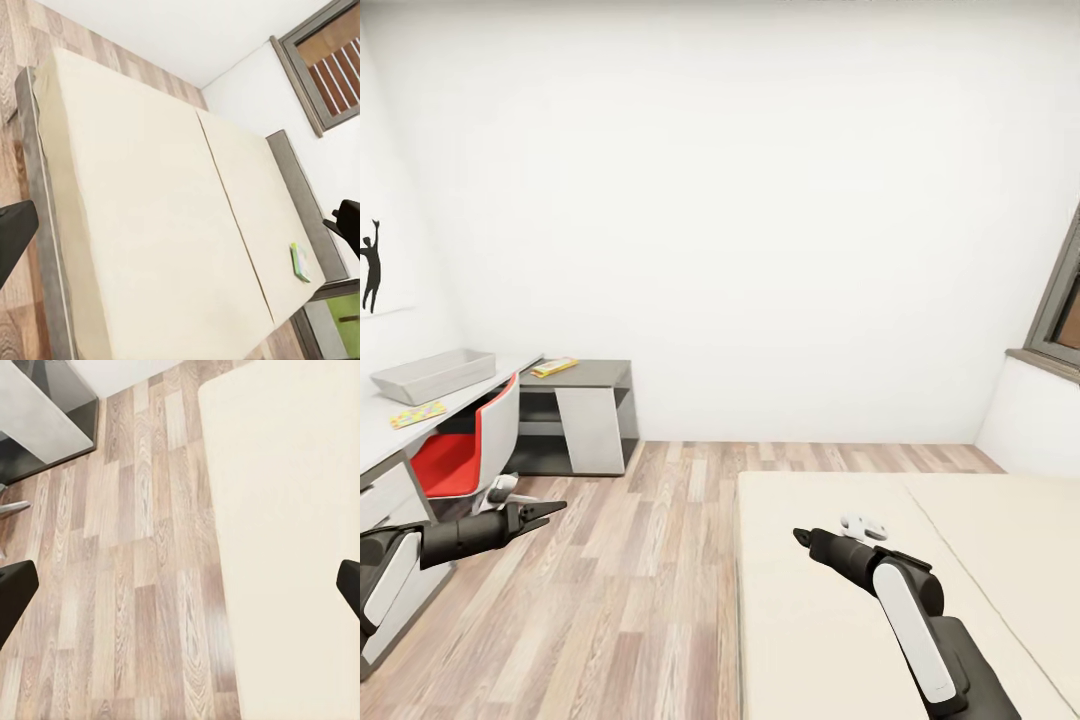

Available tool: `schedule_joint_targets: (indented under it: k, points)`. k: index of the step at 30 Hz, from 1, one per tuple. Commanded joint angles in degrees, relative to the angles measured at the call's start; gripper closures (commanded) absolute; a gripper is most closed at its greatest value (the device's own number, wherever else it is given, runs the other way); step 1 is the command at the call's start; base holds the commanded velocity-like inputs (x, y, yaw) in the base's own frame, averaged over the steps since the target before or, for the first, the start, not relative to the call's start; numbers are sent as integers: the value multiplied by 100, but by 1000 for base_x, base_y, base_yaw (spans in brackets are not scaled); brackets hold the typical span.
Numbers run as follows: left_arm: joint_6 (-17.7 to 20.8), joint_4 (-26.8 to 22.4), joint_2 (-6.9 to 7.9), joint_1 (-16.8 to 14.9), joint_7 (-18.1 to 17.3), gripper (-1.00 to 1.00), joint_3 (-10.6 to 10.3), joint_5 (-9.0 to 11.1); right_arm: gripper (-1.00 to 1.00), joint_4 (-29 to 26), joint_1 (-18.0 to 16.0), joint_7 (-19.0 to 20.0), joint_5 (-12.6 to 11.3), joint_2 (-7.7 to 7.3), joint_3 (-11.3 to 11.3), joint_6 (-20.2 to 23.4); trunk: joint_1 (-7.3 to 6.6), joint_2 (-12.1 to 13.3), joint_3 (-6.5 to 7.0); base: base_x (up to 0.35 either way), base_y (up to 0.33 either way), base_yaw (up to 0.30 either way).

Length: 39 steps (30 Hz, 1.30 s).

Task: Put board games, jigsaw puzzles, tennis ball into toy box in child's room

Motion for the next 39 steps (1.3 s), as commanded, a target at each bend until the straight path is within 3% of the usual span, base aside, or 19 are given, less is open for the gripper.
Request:
schedule_joint_targets:
  k: [1, 39]
  points:
    - [28, 1, 0, -1, -12, -100, 4, 7, -100, -5, -3, -60, -59, -7, 11, 7, 2, -4, 0, 0, 0, -70]
    - [28, 5, -26, -6, 8, -100, 4, 7, -100, -5, -3, -55, -66, -9, 11, 16, 2, -4, 14, -12, -12, -10]
